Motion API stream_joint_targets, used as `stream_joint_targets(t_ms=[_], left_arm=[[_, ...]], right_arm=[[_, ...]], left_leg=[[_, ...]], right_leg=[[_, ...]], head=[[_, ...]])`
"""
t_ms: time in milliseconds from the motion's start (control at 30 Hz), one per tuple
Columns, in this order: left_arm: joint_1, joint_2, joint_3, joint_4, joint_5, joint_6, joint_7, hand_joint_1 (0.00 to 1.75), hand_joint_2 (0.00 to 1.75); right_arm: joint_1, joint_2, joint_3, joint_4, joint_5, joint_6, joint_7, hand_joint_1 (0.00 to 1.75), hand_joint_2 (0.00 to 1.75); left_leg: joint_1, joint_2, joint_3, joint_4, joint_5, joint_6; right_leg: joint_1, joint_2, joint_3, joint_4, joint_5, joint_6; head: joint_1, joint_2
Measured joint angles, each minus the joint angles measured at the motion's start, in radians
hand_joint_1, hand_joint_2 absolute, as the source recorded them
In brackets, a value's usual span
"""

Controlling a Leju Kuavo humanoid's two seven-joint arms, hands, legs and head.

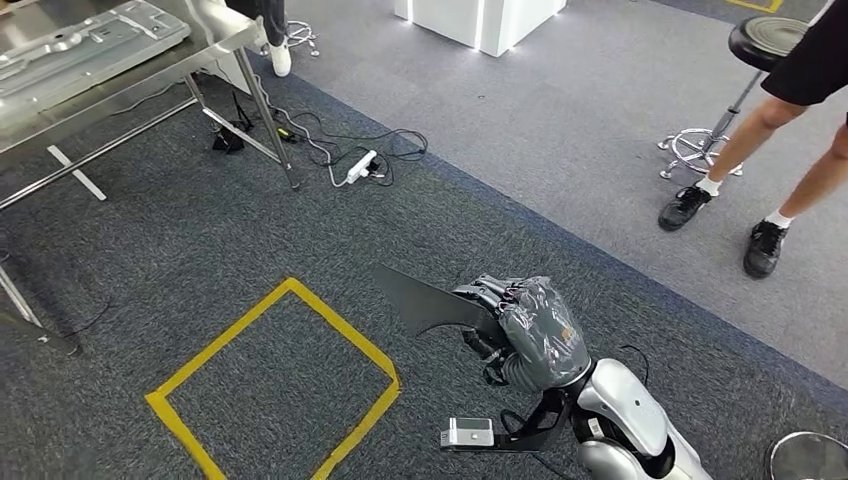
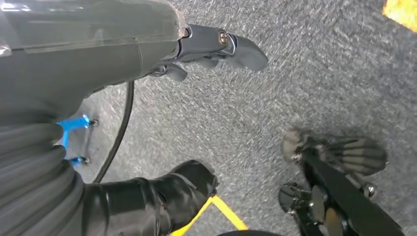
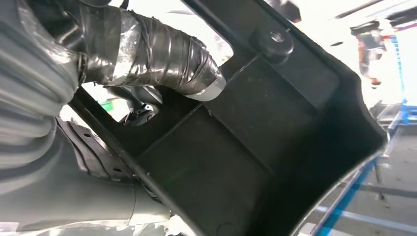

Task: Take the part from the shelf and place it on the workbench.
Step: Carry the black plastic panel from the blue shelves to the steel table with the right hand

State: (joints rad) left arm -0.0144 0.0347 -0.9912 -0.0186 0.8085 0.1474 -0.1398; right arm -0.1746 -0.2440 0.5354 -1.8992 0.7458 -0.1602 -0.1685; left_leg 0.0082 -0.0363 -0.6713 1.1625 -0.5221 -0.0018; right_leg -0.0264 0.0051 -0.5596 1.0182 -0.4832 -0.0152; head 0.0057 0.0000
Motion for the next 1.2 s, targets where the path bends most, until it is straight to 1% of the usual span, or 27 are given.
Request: stream_joint_targets(t_ms=[67, 100, 133, 167, 233, 300, 367, 400, 467, 500, 567, 600, 633, 667, 700, 767, 800, 833, 900, 933, 967, 1033, 1067, 1100, 1133, 1167, 1200], left_arm=[[-0.002, -0.001, -0.004, 0.0, -0.003, 0.006, -0.001, 0.0, 1.75], [-0.001, -0.002, -0.006, 0.0, -0.004, 0.008, -0.001, 0.0, 1.75], [0.0, -0.003, -0.007, 0.0, -0.005, 0.009, -0.001, 0.0, 1.75], [0.003, -0.004, -0.009, 0.0, -0.006, 0.009, -0.001, 0.0, 1.75], [0.005, -0.006, -0.01, 0.0, -0.006, 0.009, -0.001, 0.0, 1.75], [0.004, -0.006, -0.014, 0.0, -0.006, 0.009, -0.002, 0.0, 1.75], [0.005, -0.006, -0.018, 0.0, -0.006, 0.009, -0.002, 0.0, 1.75], [0.006, -0.007, -0.02, 0.0, -0.006, 0.009, -0.002, 0.0, 1.75], [0.004, -0.007, -0.022, 0.0, -0.004, 0.006, 0.008, 0.0, 1.75], [0.003, -0.008, -0.024, 0.0, -0.004, 0.004, 0.021, 0.0, 1.75], [0.003, -0.007, -0.03, 0.001, -0.004, -0.002, 0.047, 0.0, 1.75], [0.005, -0.007, -0.033, 0.002, -0.003, -0.004, 0.054, 0.0, 1.75], [0.009, -0.006, -0.037, 0.003, 0.0, -0.006, 0.056, 0.0, 1.75], [0.012, -0.006, -0.039, 0.004, 0.004, -0.008, 0.056, 0.0, 1.75], [0.014, -0.005, -0.041, 0.005, 0.009, -0.01, 0.056, 0.0, 1.75], [0.013, -0.005, -0.043, 0.006, 0.018, -0.01, 0.056, 0.0, 1.75], [0.012, -0.005, -0.044, 0.006, 0.022, -0.009, 0.057, 0.0, 1.75], [0.011, -0.005, -0.044, 0.007, 0.025, -0.008, 0.058, 0.0, 1.75], [0.012, -0.003, -0.045, 0.008, 0.03, -0.006, 0.061, 0.0, 1.75], [0.012, -0.003, -0.046, 0.009, 0.031, -0.006, 0.061, 0.0, 1.75], [0.011, -0.003, -0.046, 0.009, 0.032, -0.005, 0.06, 0.0, 1.75], [0.008, -0.005, -0.047, 0.009, 0.032, -0.004, 0.055, 0.0, 1.75], [0.007, -0.005, -0.048, 0.009, 0.033, -0.003, 0.052, 0.0, 1.75], [0.007, -0.005, -0.049, 0.009, 0.034, -0.002, 0.048, 0.0, 1.75], [0.007, -0.004, -0.049, 0.009, 0.035, -0.001, 0.045, 0.0, 1.75], [0.008, -0.004, -0.05, 0.009, 0.037, 0.0, 0.042, 0.0, 1.75], [0.009, -0.004, -0.051, 0.009, 0.038, 0.001, 0.04, 0.0, 1.75]], right_arm=[[0.006, -0.002, 0.0, 0.0, -0.001, -0.01, 0.003, 1.75, 1.75], [0.009, -0.003, 0.0, 0.0, -0.001, -0.012, 0.003, 1.75, 1.75], [0.01, -0.004, 0.0, 0.0, -0.002, -0.014, 0.003, 1.75, 1.75], [0.011, -0.004, 0.0, 0.0, -0.002, -0.015, 0.003, 1.75, 1.75], [0.012, -0.005, 0.0, 0.0, -0.002, -0.016, 0.003, 1.75, 1.75], [0.012, -0.005, 0.0, 0.0, -0.002, -0.016, 0.003, 1.75, 1.75], [0.012, -0.007, 0.0, -0.002, -0.006, -0.018, 0.002, 1.75, 1.75], [0.013, -0.011, -0.001, -0.004, -0.013, -0.018, -0.001, 1.75, 1.75], [0.029, -0.031, -0.014, -0.021, -0.044, -0.019, -0.013, 1.75, 1.75], [0.049, -0.046, -0.029, -0.031, -0.068, -0.018, -0.025, 1.75, 1.75], [0.106, -0.075, -0.074, -0.045, -0.114, -0.016, -0.06, 1.75, 1.75], [0.136, -0.087, -0.098, -0.046, -0.128, -0.016, -0.081, 1.75, 1.75], [0.16, -0.097, -0.12, -0.046, -0.138, -0.016, -0.1, 1.75, 1.75], [0.176, -0.105, -0.14, -0.045, -0.145, -0.014, -0.112, 1.75, 1.75], [0.187, -0.111, -0.16, -0.045, -0.15, -0.009, -0.119, 1.75, 1.75], [0.195, -0.121, -0.197, -0.046, -0.16, 0.006, -0.121, 1.75, 1.75], [0.197, -0.124, -0.213, -0.046, -0.163, 0.014, -0.12, 1.75, 1.75], [0.197, -0.128, -0.226, -0.047, -0.166, 0.021, -0.118, 1.75, 1.75], [0.193, -0.134, -0.249, -0.047, -0.172, 0.032, -0.114, 1.75, 1.75], [0.191, -0.136, -0.259, -0.048, -0.176, 0.036, -0.112, 1.75, 1.75], [0.189, -0.14, -0.269, -0.049, -0.179, 0.038, -0.111, 1.75, 1.75], [0.189, -0.149, -0.291, -0.052, -0.189, 0.042, -0.109, 1.75, 1.75], [0.19, -0.153, -0.302, -0.053, -0.194, 0.045, -0.109, 1.75, 1.75], [0.19, -0.156, -0.312, -0.054, -0.198, 0.049, -0.109, 1.75, 1.75], [0.19, -0.158, -0.323, -0.054, -0.201, 0.052, -0.109, 1.75, 1.75], [0.19, -0.16, -0.333, -0.054, -0.204, 0.055, -0.109, 1.75, 1.75], [0.189, -0.162, -0.343, -0.054, -0.206, 0.058, -0.109, 1.75, 1.75]], left_leg=[[0.004, 0.026, -0.06, 0.114, -0.043, -0.007], [0.006, 0.03, -0.07, 0.134, -0.041, -0.009], [0.006, 0.034, -0.06, 0.113, -0.019, -0.009], [0.007, 0.041, -0.03, 0.057, 0.015, -0.009], [0.001, 0.077, 0.04, -0.075, 0.064, -0.001], [-0.008, 0.096, 0.066, -0.131, 0.072, 0.013], [-0.011, 0.077, 0.065, -0.135, 0.073, 0.025], [-0.009, 0.066, 0.068, -0.139, 0.075, 0.03], [-0.003, 0.046, 0.074, -0.149, 0.079, 0.043], [-0.002, 0.034, 0.075, -0.151, 0.081, 0.047], [-0.002, 0.006, 0.075, -0.149, 0.08, 0.053], [-0.003, -0.009, 0.075, -0.148, 0.079, 0.054], [-0.003, -0.024, 0.075, -0.145, 0.078, 0.054], [-0.003, -0.037, 0.075, -0.142, 0.076, 0.053], [-0.003, -0.049, 0.076, -0.139, 0.075, 0.051], [-0.005, -0.07, 0.072, -0.131, 0.072, 0.043], [-0.005, -0.079, 0.068, -0.129, 0.072, 0.038], [-0.006, -0.089, 0.063, -0.129, 0.073, 0.032], [-0.004, -0.1, 0.057, -0.13, 0.074, 0.022], [-0.005, -0.083, 0.053, -0.12, 0.067, 0.017], [-0.006, -0.055, 0.042, -0.094, 0.05, 0.012], [-0.004, 0.009, -0.008, 0.014, -0.013, 0.004], [-0.002, 0.022, -0.039, 0.079, -0.044, 0.001], [0.0, 0.028, -0.063, 0.127, -0.062, -0.002], [0.001, 0.031, -0.071, 0.145, -0.061, -0.003], [0.002, 0.033, -0.058, 0.124, -0.041, -0.002], [0.001, 0.041, -0.027, 0.069, -0.01, 0.002]], right_leg=[[0.004, -0.03, 0.001, 0.002, -0.004, -0.003], [0.005, -0.044, 0.002, 0.004, -0.007, -0.003], [0.005, -0.057, 0.003, 0.005, -0.01, -0.002], [0.005, -0.068, 0.007, 0.006, -0.014, 0.0], [0.008, -0.089, 0.015, 0.007, -0.021, 0.007], [0.013, -0.107, 0.02, 0.006, -0.026, 0.016], [0.015, -0.124, 0.025, 0.003, -0.028, 0.026], [0.013, -0.118, 0.028, 0.006, -0.034, 0.033], [0.009, -0.073, 0.012, 0.056, -0.069, 0.042], [0.006, -0.042, -0.013, 0.109, -0.098, 0.044], [0.006, -0.012, -0.08, 0.238, -0.153, 0.045], [0.006, -0.008, -0.104, 0.275, -0.158, 0.045], [0.006, -0.006, -0.111, 0.276, -0.143, 0.045], [0.006, -0.002, -0.099, 0.238, -0.109, 0.043], [0.004, 0.011, -0.073, 0.172, -0.068, 0.041], [0.002, 0.054, -0.028, 0.06, -0.018, 0.037], [0.002, 0.067, -0.018, 0.033, -0.011, 0.035], [0.004, 0.069, -0.017, 0.027, -0.013, 0.032], [0.004, 0.045, -0.014, 0.022, -0.009, 0.02], [0.002, 0.033, -0.011, 0.018, -0.008, 0.013], [0.0, 0.02, -0.008, 0.014, -0.007, 0.005], [0.003, -0.008, -0.005, 0.011, -0.008, -0.005], [0.005, -0.022, -0.004, 0.011, -0.009, -0.007], [0.007, -0.036, -0.004, 0.011, -0.01, -0.008], [0.008, -0.051, -0.003, 0.012, -0.012, -0.007], [0.01, -0.065, 0.0, 0.012, -0.015, -0.007], [0.011, -0.079, 0.004, 0.012, -0.018, -0.005]], head=[[-0.001, 0.0], [-0.001, 0.0], [-0.001, 0.0], [-0.001, 0.0], [-0.001, 0.0], [0.0, 0.0], [0.0, 0.0], [0.0, 0.0], [0.0, 0.0], [0.001, 0.0], [0.001, 0.0], [0.001, 0.0], [0.001, 0.0], [0.001, 0.0], [0.001, 0.0], [0.001, 0.0], [0.001, 0.0], [0.001, 0.0], [0.001, 0.0], [0.0, 0.0], [-0.002, 0.0], [-0.004, 0.0], [-0.005, 0.0], [-0.005, 0.0], [-0.005, 0.0], [-0.005, 0.0], [-0.005, 0.0]])
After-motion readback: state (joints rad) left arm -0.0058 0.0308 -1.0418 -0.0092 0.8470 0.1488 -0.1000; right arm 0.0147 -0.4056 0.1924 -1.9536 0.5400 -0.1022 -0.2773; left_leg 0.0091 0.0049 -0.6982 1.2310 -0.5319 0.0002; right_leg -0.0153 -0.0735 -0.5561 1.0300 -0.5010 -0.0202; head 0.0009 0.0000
